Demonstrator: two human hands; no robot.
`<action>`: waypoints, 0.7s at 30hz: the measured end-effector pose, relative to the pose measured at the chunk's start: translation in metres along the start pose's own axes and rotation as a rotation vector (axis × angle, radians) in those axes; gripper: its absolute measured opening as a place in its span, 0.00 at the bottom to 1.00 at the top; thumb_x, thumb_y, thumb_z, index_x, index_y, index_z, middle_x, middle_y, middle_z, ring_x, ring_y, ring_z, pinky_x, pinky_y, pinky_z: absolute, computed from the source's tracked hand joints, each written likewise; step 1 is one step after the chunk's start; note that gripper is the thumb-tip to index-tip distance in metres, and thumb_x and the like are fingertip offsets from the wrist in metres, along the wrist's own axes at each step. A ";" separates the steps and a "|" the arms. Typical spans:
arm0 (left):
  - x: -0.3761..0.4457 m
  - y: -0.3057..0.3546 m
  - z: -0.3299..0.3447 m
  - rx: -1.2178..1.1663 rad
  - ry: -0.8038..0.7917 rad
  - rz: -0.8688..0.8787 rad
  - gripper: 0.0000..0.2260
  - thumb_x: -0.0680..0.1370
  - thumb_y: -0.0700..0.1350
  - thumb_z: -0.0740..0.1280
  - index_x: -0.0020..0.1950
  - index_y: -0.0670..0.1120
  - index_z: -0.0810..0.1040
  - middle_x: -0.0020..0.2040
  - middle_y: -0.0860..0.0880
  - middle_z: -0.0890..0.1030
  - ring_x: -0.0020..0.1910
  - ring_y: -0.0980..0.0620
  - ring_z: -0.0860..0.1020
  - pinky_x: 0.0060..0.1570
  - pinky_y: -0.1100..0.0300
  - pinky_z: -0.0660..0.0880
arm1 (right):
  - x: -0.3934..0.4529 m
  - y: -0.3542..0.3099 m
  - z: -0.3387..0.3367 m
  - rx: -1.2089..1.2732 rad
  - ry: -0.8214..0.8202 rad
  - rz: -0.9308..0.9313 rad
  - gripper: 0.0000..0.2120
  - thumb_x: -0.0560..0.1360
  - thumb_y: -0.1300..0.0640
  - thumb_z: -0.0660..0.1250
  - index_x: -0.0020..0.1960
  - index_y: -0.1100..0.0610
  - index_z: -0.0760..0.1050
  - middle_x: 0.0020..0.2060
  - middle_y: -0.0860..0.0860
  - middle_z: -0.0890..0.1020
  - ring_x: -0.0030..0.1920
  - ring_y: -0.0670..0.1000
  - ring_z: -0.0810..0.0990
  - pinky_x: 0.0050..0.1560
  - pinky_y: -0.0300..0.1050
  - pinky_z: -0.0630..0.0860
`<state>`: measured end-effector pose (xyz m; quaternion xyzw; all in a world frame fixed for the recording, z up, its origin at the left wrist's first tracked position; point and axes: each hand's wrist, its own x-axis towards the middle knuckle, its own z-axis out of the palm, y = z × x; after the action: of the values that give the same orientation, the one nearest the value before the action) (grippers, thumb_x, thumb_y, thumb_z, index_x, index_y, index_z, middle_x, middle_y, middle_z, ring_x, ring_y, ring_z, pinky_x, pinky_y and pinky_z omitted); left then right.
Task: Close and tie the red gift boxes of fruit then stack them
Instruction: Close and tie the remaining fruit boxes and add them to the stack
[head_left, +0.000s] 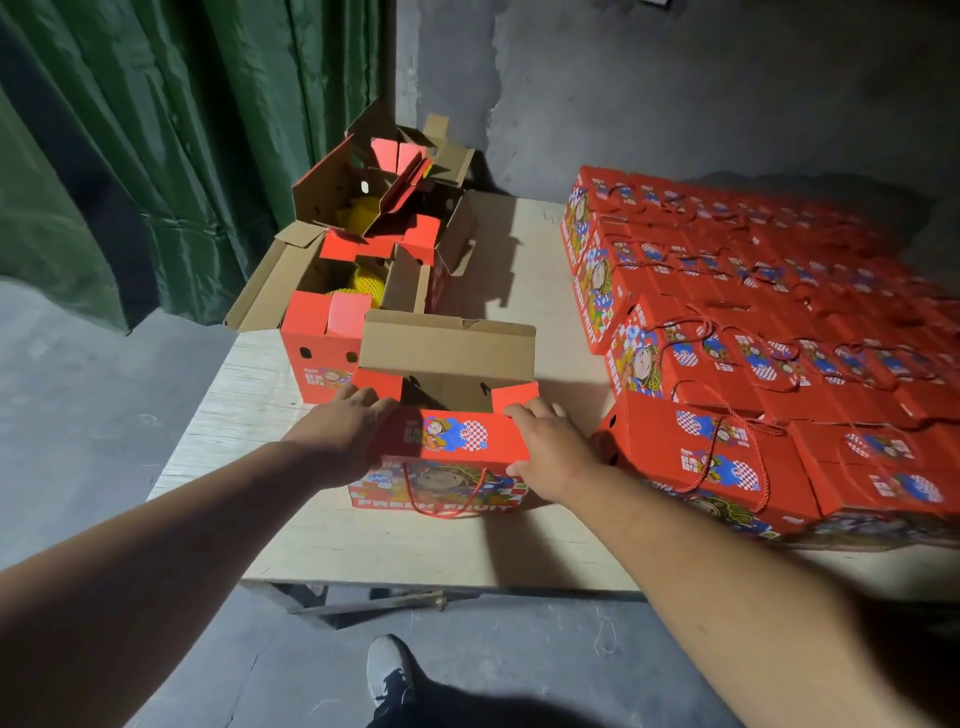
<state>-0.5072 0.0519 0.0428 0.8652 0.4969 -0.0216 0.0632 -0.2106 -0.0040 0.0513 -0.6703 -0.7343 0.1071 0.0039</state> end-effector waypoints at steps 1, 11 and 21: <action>-0.001 0.000 0.001 -0.014 0.010 0.004 0.32 0.75 0.53 0.73 0.76 0.53 0.65 0.64 0.48 0.74 0.65 0.46 0.68 0.54 0.47 0.79 | 0.001 0.000 0.001 0.005 -0.003 0.002 0.38 0.72 0.50 0.78 0.77 0.50 0.64 0.67 0.51 0.71 0.65 0.57 0.69 0.67 0.51 0.70; -0.025 -0.002 0.032 -0.293 0.084 -0.105 0.26 0.86 0.60 0.50 0.83 0.53 0.57 0.82 0.55 0.56 0.82 0.53 0.54 0.70 0.48 0.71 | -0.009 0.010 0.027 0.253 0.059 -0.013 0.30 0.81 0.47 0.67 0.80 0.53 0.65 0.80 0.50 0.64 0.81 0.53 0.54 0.81 0.46 0.51; 0.030 -0.033 0.021 -0.962 0.272 -0.478 0.28 0.68 0.39 0.82 0.63 0.45 0.74 0.58 0.49 0.74 0.56 0.48 0.75 0.50 0.52 0.77 | 0.040 0.020 0.002 0.726 0.058 0.425 0.50 0.70 0.60 0.81 0.82 0.57 0.54 0.73 0.54 0.70 0.71 0.55 0.71 0.69 0.51 0.71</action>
<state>-0.5202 0.0910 0.0161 0.5968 0.6371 0.3060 0.3799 -0.1956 0.0362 0.0405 -0.7647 -0.4938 0.3385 0.2383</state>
